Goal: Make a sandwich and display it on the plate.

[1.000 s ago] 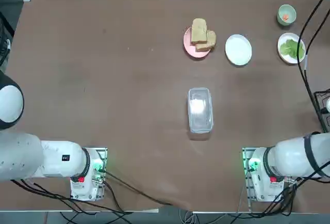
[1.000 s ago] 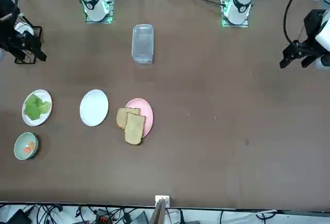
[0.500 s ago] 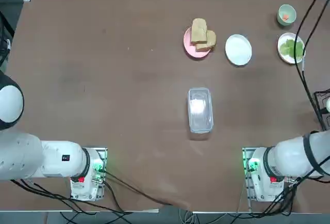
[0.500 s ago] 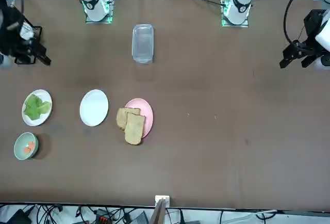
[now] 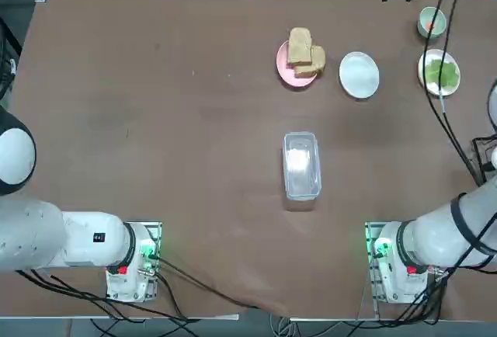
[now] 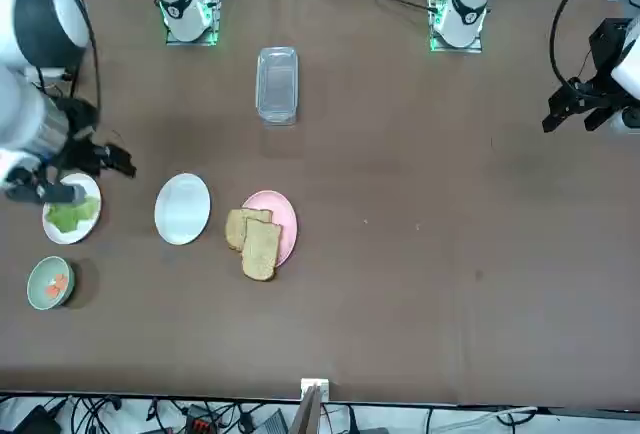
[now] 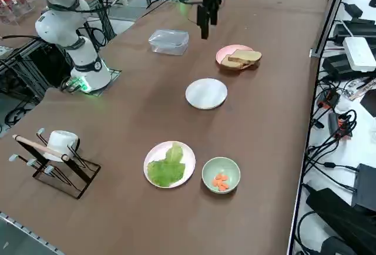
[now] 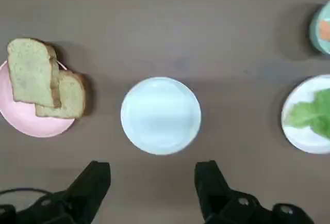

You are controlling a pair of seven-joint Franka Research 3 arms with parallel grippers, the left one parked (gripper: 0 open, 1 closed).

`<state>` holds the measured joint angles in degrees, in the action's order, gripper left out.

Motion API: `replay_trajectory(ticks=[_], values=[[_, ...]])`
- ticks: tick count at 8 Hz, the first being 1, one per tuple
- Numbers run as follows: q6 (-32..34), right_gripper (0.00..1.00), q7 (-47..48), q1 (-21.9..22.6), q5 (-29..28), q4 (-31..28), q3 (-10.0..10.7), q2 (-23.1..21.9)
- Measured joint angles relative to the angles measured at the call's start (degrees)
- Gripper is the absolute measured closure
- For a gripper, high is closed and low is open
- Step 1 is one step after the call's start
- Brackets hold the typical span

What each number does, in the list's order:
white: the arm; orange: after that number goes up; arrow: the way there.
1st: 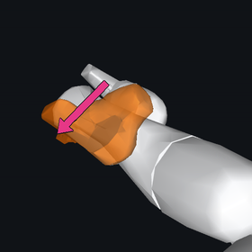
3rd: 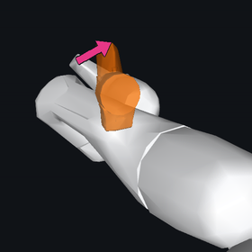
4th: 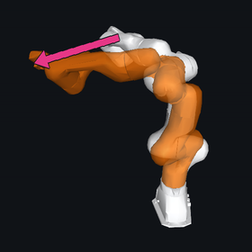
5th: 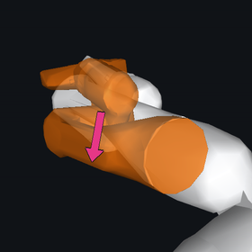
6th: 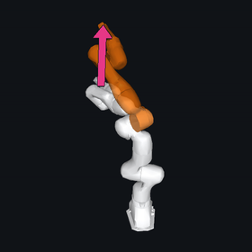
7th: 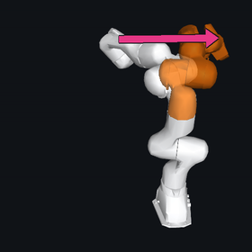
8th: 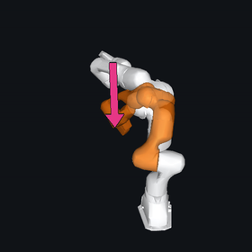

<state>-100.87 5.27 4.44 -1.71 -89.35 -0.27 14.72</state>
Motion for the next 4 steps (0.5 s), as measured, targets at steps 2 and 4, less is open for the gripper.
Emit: replay_trajectory(ticks=[2, 4], values=[[-5.03, 0.0, -1.99, 0.75, -4.26, 0.12, -0.09, 3.86], [-11.7, 0.0, -6.5, 2.83, -6.73, 2.14, -0.23, 10.21]])
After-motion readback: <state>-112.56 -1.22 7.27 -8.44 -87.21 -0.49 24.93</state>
